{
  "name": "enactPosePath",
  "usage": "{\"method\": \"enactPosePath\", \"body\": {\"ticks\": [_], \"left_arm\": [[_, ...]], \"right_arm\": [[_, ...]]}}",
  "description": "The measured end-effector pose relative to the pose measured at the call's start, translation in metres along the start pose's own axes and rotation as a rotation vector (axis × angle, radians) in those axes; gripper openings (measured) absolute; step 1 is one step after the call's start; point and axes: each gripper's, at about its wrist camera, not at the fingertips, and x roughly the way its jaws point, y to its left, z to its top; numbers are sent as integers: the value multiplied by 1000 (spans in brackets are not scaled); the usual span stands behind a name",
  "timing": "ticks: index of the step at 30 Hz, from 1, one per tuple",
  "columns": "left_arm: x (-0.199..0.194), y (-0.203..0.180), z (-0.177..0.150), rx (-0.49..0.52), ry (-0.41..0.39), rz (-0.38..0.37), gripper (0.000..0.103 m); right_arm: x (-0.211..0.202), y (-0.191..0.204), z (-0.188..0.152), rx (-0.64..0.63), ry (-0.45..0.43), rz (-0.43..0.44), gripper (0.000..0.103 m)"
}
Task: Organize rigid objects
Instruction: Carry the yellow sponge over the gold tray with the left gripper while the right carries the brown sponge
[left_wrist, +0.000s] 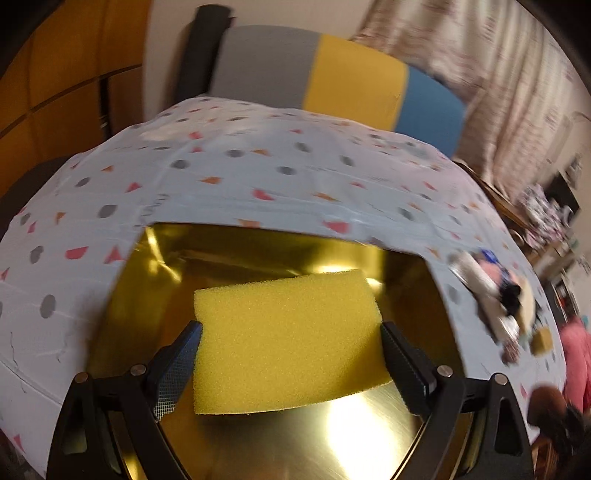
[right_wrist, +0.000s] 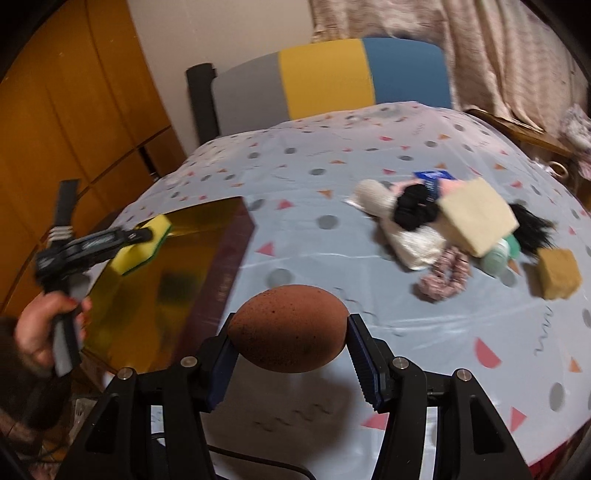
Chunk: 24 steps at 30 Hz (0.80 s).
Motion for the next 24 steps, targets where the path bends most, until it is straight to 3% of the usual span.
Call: {"method": "enactPosePath", "body": {"ticks": [3,6,7,12,19,24], "left_arm": [[14,15,13,-9,18,41,98],[30,27,22,6,49,147,98],[31,30,23,5,45,150,98],[18,41,26,2,-24,98,102],[25,45,30,72,15,99,103],[18,57,33,0,0,31,103]], "right_arm": [[4,13,3,-25,9,10,58],[7,20,5,-36,22,12,58],[9,22,5,-38,26,11,58],[16,30,11,-49,40,14,58],[26,49,14,-85,55,40,58],[27,57,16,-100,54,50,58]]}}
